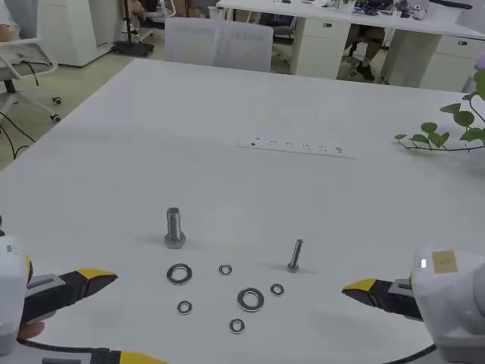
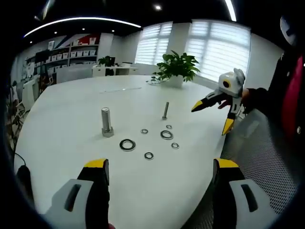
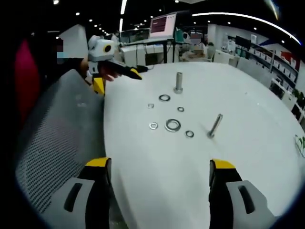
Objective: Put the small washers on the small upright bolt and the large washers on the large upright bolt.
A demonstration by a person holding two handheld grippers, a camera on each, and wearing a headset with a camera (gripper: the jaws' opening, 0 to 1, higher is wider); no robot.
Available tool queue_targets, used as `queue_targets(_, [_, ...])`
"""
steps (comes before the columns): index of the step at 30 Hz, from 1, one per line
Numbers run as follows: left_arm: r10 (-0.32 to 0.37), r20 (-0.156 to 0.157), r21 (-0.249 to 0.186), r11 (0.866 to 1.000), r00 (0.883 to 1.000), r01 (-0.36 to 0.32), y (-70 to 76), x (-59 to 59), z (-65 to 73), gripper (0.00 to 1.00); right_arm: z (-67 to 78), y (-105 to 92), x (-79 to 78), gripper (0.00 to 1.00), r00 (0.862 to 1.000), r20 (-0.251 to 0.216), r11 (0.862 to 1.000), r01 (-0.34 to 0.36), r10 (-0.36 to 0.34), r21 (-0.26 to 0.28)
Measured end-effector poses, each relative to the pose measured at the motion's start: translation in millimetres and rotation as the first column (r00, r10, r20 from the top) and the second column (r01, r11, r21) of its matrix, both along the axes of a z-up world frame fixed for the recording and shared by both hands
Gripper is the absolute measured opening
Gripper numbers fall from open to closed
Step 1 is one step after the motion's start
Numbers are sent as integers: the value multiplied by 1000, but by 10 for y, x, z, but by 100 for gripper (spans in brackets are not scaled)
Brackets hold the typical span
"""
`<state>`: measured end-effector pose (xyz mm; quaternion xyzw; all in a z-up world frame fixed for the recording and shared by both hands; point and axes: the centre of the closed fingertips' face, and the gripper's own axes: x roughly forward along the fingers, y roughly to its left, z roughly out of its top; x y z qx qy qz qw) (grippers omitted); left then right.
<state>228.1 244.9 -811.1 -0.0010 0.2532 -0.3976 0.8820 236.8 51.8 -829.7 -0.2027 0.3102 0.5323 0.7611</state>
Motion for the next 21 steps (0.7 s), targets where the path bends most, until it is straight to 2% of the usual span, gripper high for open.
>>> queue_targets(21, [-10, 6, 2, 1000, 1000, 10, -32, -8, 9, 90, 27, 79, 16, 82, 999, 18, 999, -40, 41, -19])
